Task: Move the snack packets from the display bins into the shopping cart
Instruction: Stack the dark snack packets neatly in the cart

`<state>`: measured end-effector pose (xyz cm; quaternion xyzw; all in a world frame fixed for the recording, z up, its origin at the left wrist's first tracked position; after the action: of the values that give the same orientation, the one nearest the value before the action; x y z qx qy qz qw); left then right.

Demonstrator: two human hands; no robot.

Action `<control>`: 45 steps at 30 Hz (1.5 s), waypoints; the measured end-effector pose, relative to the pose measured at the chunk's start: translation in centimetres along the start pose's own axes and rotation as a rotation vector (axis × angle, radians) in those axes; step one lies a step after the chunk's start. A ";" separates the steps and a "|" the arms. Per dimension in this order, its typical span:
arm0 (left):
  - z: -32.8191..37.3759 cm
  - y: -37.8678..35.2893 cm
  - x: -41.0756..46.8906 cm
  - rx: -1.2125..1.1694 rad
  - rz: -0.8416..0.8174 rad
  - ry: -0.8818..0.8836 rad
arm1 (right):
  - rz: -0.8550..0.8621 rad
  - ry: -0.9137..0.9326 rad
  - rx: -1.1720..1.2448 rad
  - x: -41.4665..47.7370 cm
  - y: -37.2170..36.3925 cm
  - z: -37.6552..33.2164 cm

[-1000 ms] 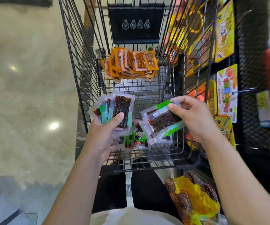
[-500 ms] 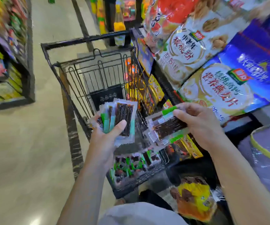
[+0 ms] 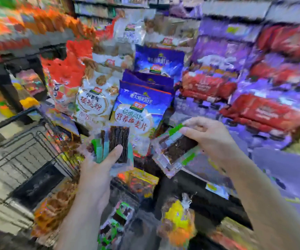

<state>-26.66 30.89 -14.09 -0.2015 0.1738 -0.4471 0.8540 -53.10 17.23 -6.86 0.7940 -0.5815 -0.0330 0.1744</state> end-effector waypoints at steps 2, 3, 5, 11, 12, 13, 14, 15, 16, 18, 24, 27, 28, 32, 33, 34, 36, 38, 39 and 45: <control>-1.8 -3.8 0.2 0.004 -0.066 -0.004 | 0.071 -0.013 -0.018 -0.8 4.6 1.0; -3.0 -5.8 0.3 0.003 -0.096 0.001 | 0.105 -0.023 -0.025 -1.3 6.9 1.6; -5.4 -10.4 0.2 0.009 -0.186 0.022 | 0.157 -0.029 -0.029 -2.4 11.9 2.9; -13.6 -24.1 -2.2 0.082 -0.326 0.138 | 0.351 -0.035 -0.125 -6.0 27.3 7.5; -14.9 -26.1 -2.9 0.101 -0.340 0.149 | 0.368 -0.052 -0.126 -6.6 29.6 8.5; -16.2 -28.0 -3.6 0.117 -0.357 0.167 | 0.372 -0.074 -0.136 -7.1 31.7 9.5; -17.4 -29.9 -4.3 0.133 -0.376 0.192 | 0.362 -0.098 -0.162 -7.5 33.6 10.5; -18.7 -31.6 -4.9 0.158 -0.391 0.219 | 0.352 -0.125 -0.180 -8.0 35.4 11.6; -20.0 -33.0 -5.5 0.182 -0.399 0.241 | 0.354 -0.148 -0.179 -8.4 37.0 12.6; -22.5 -35.8 -6.6 0.227 -0.418 0.302 | 0.378 -0.176 -0.169 -9.2 39.9 14.6; -30.2 -40.0 -7.9 0.463 -0.436 0.454 | 0.306 -0.285 -0.345 -10.3 43.9 21.4; -33.8 -40.4 -7.6 0.579 -0.470 0.505 | 0.187 -0.348 -0.445 -10.4 43.7 24.3; -34.8 -40.4 -7.5 0.602 -0.484 0.510 | 0.155 -0.357 -0.455 -10.4 43.4 25.0; -37.2 -40.6 -6.6 0.812 -0.521 0.436 | 0.044 -0.394 -0.585 -10.0 42.3 27.3; -37.7 -40.9 -6.5 0.840 -0.546 0.431 | 0.003 -0.409 -0.608 -9.9 42.0 27.8; -38.2 -41.2 -6.6 0.868 -0.570 0.428 | -0.053 -0.426 -0.632 -9.9 41.6 28.4; -39.0 -41.9 -6.6 0.977 -0.614 0.396 | -0.137 -0.447 -0.670 -9.6 41.0 29.2; -39.9 -42.3 -6.5 1.081 -0.642 0.386 | -0.184 -0.489 -0.669 -9.4 40.6 29.8; -40.3 -42.3 -6.5 1.116 -0.656 0.395 | -0.193 -0.489 -0.664 -9.1 40.4 29.9; -41.3 -43.2 -6.4 1.511 -0.867 0.300 | -0.269 -0.564 -0.743 -8.9 39.3 31.8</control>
<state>-79.77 6.03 -27.17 0.4293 -0.1495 -0.7487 0.4826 -99.92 7.66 -25.58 0.7061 -0.4472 -0.4747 0.2758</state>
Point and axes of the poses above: each hand's wrist, its own x-axis towards the middle knuckle, its own y-axis out of the back of the hand, z = x × y, the point moved 7 cm from there along x, towards the middle knuckle, and after that the axes turned 9 degrees about -x, right-handed, at the moved point
